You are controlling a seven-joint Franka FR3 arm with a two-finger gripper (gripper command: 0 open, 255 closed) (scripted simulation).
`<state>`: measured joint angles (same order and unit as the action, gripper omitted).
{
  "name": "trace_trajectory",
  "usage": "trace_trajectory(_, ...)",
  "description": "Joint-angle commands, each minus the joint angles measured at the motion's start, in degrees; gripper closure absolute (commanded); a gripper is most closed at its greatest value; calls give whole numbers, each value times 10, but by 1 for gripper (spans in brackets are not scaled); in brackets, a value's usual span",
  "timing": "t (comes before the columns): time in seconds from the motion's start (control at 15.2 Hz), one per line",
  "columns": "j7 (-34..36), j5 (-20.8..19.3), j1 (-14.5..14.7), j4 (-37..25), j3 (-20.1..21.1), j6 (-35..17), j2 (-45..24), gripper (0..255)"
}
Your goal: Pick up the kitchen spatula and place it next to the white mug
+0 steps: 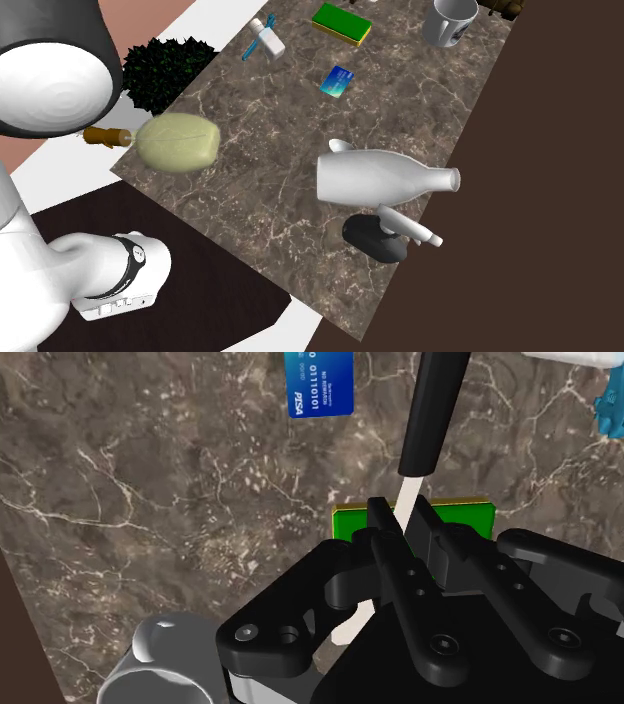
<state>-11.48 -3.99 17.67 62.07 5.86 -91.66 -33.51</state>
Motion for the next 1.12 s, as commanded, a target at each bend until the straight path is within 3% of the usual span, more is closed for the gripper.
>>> trace_trajectory(0.0,1,-1,0,3,0,-11,-7,255)
trace_trajectory(1.06,4,-2,-4,123,-1,-133,-9,255)
